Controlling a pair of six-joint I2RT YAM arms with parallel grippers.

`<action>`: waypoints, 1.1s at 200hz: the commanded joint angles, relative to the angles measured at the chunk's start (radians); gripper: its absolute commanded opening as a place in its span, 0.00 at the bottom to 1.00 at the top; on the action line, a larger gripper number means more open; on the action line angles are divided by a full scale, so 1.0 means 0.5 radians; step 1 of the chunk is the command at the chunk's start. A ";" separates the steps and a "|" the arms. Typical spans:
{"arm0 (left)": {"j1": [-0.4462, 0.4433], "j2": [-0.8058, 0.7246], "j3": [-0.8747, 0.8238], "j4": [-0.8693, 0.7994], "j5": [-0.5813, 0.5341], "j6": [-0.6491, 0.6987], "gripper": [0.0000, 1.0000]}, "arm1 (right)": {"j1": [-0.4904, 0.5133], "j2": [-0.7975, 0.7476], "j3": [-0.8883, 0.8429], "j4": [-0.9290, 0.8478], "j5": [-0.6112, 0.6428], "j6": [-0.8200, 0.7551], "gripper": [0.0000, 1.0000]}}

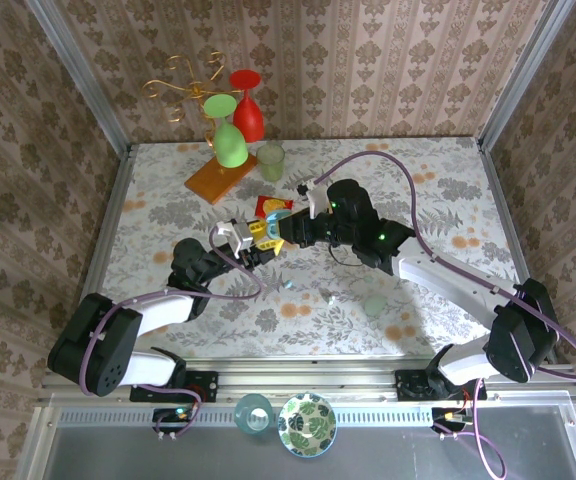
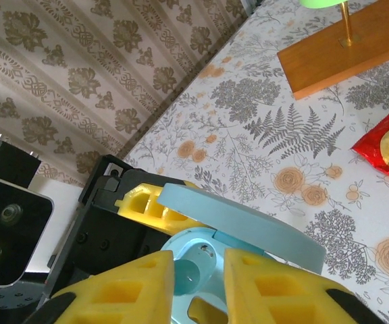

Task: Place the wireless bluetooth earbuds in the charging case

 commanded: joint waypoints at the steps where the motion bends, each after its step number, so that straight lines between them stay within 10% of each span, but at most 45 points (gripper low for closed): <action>1: 0.023 0.026 -0.003 0.118 -0.068 0.027 0.26 | 0.007 -0.044 0.032 -0.034 -0.026 -0.017 0.31; 109: 0.192 0.083 -0.070 0.130 -0.504 0.139 0.26 | 0.002 -0.653 -0.505 -0.101 0.395 0.127 0.54; 220: 0.224 -0.164 -0.145 0.124 -0.495 0.159 0.26 | 0.057 0.316 -0.483 -0.076 -0.064 0.971 0.37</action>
